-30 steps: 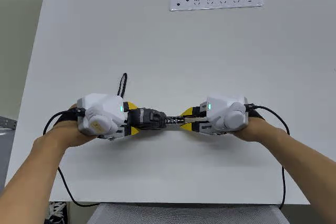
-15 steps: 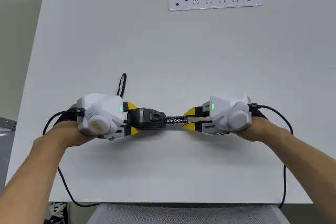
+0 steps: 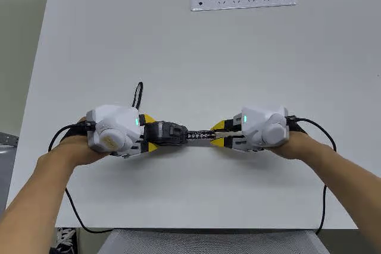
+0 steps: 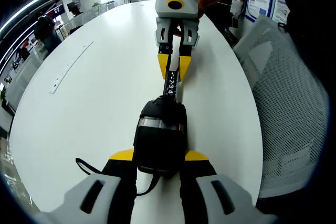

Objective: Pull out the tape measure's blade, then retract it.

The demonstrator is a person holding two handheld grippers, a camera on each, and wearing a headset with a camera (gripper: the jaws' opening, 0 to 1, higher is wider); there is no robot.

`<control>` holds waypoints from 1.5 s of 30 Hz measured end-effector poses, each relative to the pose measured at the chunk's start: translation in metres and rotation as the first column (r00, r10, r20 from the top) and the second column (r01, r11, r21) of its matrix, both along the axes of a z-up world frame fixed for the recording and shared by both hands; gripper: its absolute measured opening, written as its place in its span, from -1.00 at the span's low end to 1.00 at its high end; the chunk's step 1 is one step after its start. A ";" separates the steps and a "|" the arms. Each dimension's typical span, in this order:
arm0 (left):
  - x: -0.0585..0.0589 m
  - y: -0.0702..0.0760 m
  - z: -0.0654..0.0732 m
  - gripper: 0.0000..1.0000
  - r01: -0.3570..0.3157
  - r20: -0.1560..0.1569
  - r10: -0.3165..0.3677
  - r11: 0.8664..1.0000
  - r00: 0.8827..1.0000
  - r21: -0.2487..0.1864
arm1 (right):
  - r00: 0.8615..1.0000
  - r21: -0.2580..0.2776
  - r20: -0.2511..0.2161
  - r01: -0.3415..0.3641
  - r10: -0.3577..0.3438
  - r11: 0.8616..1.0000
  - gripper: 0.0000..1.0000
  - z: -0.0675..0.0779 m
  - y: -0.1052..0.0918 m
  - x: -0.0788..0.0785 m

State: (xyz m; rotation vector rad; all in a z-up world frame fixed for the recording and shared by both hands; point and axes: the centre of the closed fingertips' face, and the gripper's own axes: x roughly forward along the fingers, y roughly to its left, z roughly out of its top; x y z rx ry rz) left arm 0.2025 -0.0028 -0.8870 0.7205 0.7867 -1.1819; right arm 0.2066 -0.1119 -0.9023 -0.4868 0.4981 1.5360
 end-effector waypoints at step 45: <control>-0.002 -0.001 0.002 -0.46 -0.002 0.002 0.002 1.000 1.000 0.002 | 1.000 -0.004 -0.013 0.013 -0.013 1.000 -0.80 0.003 -0.016 0.001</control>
